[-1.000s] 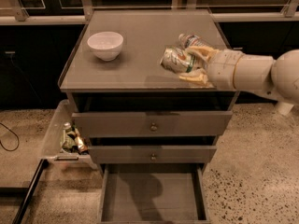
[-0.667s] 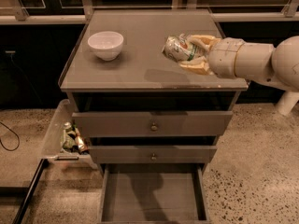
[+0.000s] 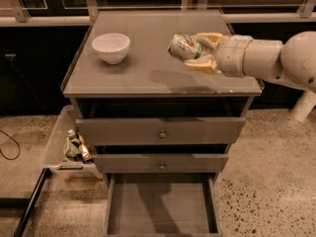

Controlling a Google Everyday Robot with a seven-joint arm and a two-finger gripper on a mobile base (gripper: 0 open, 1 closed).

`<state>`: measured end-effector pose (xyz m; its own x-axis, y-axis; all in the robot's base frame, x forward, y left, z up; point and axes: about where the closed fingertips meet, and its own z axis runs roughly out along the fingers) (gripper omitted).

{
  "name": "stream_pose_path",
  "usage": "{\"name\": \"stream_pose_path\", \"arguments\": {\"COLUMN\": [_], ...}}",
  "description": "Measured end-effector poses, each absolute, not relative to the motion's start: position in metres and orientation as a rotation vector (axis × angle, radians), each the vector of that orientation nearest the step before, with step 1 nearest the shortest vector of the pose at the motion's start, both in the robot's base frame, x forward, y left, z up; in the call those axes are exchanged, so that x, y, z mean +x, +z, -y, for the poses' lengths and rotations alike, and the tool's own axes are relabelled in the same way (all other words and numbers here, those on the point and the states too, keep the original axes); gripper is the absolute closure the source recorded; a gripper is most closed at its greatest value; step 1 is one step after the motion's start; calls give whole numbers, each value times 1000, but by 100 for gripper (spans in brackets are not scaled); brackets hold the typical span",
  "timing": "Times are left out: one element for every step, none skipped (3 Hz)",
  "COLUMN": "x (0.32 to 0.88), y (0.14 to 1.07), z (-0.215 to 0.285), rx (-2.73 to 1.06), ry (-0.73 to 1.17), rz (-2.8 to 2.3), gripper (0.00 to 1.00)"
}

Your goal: Pick 7up can from bottom drawer and place on counter

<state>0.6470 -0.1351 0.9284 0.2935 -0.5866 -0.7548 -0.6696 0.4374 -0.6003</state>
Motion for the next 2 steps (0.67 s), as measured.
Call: {"name": "stream_pose_path", "arguments": {"x": [670,693], "y": [933,930], "z": [132,141], "rx": [-1218,-1189], "ry": [105,117], "rz": [-1397,-1462], "gripper": [100,100]}}
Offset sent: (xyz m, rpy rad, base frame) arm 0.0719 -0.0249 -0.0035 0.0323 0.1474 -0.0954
